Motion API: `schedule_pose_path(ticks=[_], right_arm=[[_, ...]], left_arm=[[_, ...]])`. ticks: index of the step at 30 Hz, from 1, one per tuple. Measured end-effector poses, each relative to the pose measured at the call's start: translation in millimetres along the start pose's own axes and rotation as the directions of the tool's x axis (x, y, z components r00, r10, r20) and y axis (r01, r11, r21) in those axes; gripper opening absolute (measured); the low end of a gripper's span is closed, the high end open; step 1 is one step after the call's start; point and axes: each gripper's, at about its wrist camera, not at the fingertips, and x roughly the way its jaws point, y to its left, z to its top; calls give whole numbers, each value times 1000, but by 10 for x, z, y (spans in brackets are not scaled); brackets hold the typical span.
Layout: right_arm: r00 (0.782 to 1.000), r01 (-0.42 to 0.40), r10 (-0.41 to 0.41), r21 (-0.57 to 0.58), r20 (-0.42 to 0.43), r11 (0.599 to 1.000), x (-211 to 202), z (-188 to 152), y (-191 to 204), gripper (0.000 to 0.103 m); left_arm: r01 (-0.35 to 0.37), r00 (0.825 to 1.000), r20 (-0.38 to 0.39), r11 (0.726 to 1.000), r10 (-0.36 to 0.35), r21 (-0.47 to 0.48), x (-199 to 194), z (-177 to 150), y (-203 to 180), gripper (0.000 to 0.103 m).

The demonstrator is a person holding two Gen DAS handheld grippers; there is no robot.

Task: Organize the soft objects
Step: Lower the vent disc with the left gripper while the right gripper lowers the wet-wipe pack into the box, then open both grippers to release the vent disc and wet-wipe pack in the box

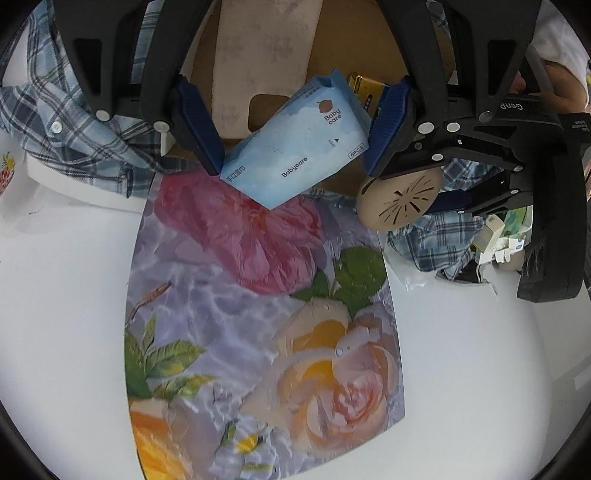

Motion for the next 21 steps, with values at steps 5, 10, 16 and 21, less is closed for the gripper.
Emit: schedule_pose_path(ticks=[5,10,16,21], right_arm=[[1000,-3,3,3,-27,1000,96,-42,4,76],[999,-2,3,11,-43,1000,140,-63,-14,76],[998,2,0,35,-62,999,179,-74,-50,78],[998,19,-15,67,-67,998,165,-81,-117,102]], left_arm=[[-2,1000,-24,1000,2,-6,89,-5,17,80],[-10,999,-39,1000,10,-4,123,16,4,80],[-22,999,-46,1000,23,8,159,10,1,81],[-35,999,-40,999,35,-2,183,21,30,103]])
